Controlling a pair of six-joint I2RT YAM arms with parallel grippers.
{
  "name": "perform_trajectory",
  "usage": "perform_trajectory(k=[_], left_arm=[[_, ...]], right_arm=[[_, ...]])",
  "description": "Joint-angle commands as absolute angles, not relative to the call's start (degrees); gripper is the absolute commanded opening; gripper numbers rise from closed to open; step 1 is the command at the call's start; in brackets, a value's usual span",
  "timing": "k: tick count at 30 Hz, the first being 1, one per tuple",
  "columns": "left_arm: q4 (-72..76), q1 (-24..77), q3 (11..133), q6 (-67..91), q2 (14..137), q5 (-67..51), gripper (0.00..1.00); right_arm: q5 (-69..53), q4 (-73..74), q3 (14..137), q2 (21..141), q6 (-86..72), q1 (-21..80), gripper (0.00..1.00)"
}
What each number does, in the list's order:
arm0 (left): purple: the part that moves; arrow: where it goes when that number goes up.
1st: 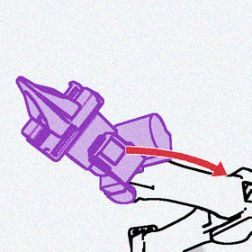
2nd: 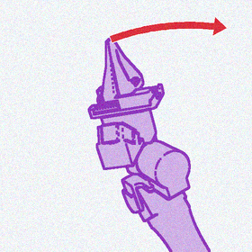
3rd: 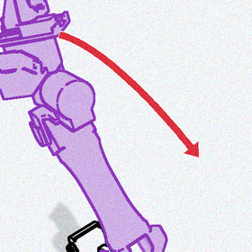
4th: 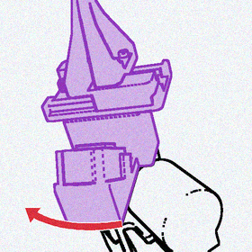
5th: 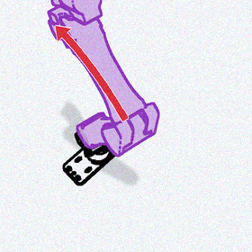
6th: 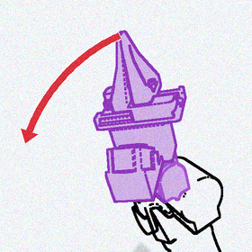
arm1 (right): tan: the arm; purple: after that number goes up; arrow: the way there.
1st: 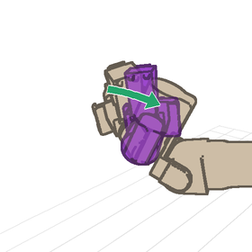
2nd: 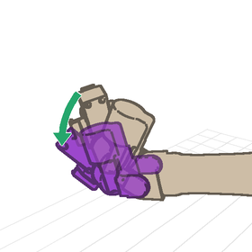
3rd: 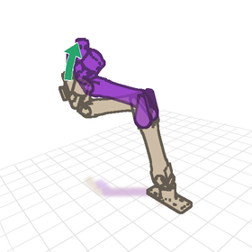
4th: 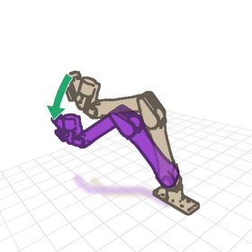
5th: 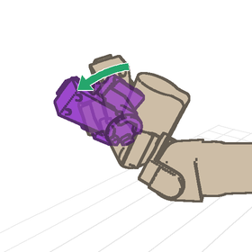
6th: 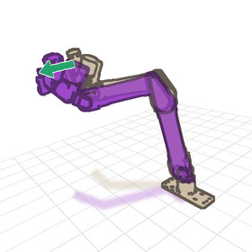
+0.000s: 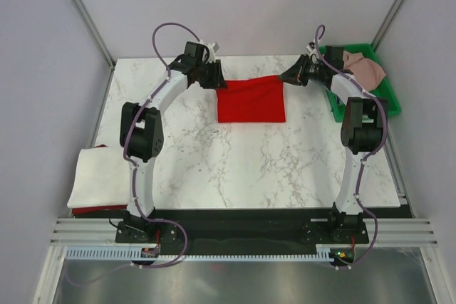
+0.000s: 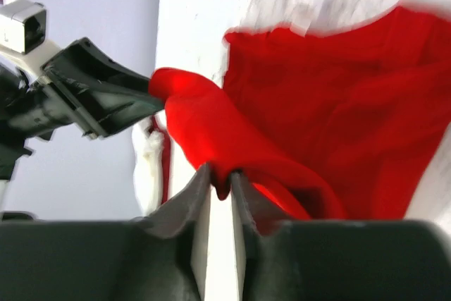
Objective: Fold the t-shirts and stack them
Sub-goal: Fold the tshirt
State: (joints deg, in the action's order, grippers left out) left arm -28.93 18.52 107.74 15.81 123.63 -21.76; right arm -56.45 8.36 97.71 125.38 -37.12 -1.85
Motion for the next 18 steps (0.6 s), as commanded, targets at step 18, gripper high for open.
perform_trajectory(k=[18], left_arm=[[-27.4, 13.1, 100.8, 15.0, 123.3, -26.3, 0.82]], right_arm=[[-57.5, 8.8, 95.4, 127.2, -27.6, -0.4, 0.37]])
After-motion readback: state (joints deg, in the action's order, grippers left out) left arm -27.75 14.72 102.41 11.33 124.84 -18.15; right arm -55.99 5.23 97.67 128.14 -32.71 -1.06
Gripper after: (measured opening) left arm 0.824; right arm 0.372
